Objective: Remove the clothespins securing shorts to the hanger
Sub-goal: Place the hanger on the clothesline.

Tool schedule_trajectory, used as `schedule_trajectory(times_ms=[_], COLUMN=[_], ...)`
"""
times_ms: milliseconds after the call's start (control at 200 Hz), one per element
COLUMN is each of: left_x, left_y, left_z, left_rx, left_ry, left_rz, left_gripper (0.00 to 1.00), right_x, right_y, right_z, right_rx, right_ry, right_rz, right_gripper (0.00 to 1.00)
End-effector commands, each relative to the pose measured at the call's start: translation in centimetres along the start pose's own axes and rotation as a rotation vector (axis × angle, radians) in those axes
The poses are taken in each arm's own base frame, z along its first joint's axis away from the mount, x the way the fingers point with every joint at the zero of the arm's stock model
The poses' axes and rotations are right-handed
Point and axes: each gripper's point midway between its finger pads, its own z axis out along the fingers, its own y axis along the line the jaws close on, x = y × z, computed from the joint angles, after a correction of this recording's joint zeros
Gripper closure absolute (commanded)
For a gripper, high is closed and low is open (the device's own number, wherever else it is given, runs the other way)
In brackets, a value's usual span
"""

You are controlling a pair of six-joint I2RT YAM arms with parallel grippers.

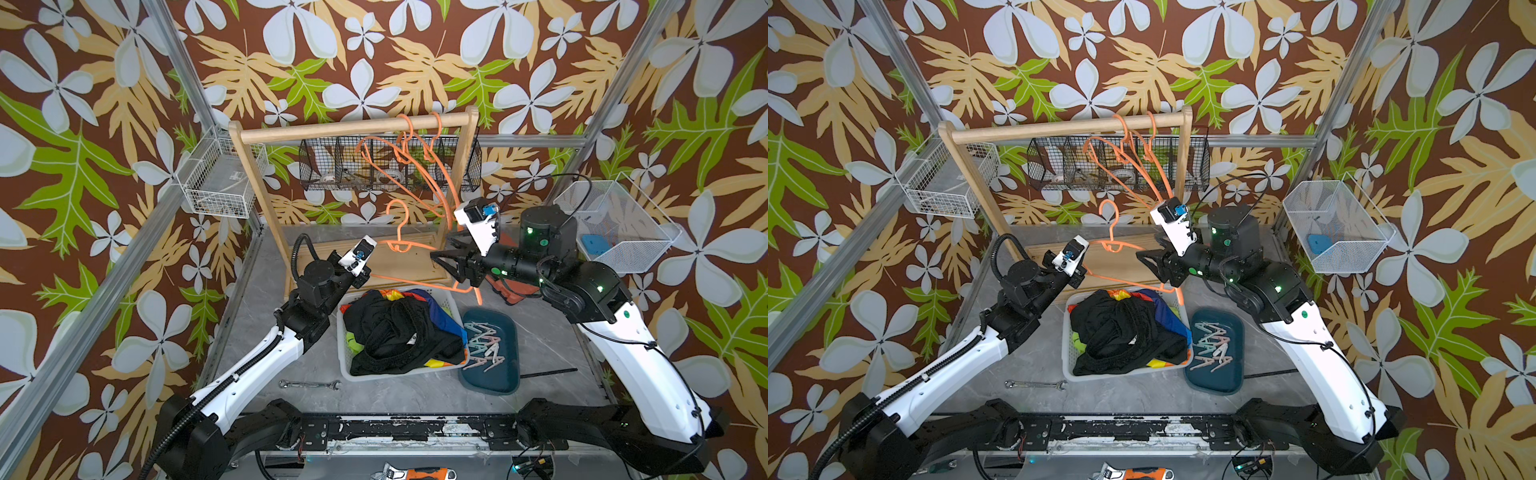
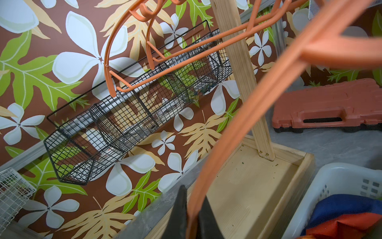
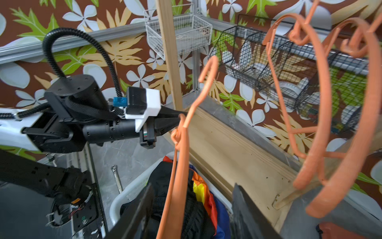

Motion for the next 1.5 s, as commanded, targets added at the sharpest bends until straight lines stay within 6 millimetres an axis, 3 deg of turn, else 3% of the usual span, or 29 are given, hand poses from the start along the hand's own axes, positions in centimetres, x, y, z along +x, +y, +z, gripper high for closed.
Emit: schedule_trajectory(times_ms=[0, 105, 250, 335, 425, 516, 566, 751, 876, 1171, 1491], left_x=[-1.4, -1.4, -1.6, -1.8, -2.1, -2.4, -2.7, -3.0, -2.4, -1.5, -1.7], left_y=[1.5, 1.5, 2.0, 2.6, 3.2, 4.1, 4.8, 8.0, 10.2, 11.3, 11.6], left_z=[-0.2, -0.2, -0.4, -0.6, -1.1, -1.7, -2.3, -4.6, -5.9, -6.6, -7.4], left_rx=[-0.062, -0.066, -0.088, -0.119, -0.150, -0.196, -0.232, -0.417, -0.550, -0.626, -0.646], left_ry=[-0.051, -0.053, -0.055, -0.066, -0.082, -0.098, -0.113, -0.147, -0.131, -0.115, -0.135], left_rz=[-0.067, -0.067, -0.071, -0.086, -0.097, -0.112, -0.123, -0.159, -0.186, -0.235, -0.231], left_gripper=[1.00, 1.00, 1.00, 0.64, 0.34, 0.17, 0.13, 0.11, 0.11, 0.08, 0.07], right_x=[1.5, 1.7, 1.9, 2.0, 1.9, 1.7, 1.6, 0.4, -2.2, -10.5, -14.6], right_y=[-1.4, -1.4, -1.8, -2.0, -2.3, -2.7, -3.0, -3.5, -3.5, -2.5, -2.4], right_z=[-0.2, 0.0, 0.3, 0.6, 0.9, 1.1, 1.3, 2.0, 2.1, 2.8, 7.9], right_rx=[0.076, 0.076, 0.091, 0.104, 0.113, 0.129, 0.144, 0.161, 0.160, 0.134, 0.033], right_ry=[0.060, 0.066, 0.063, 0.060, 0.051, 0.038, 0.030, -0.033, -0.131, -0.343, -0.430], right_rz=[0.004, 0.006, 0.004, 0.003, 0.000, -0.004, -0.007, -0.021, -0.043, -0.164, -0.193], right_gripper=[0.77, 1.00, 1.00, 1.00, 1.00, 1.00, 1.00, 1.00, 1.00, 1.00, 1.00])
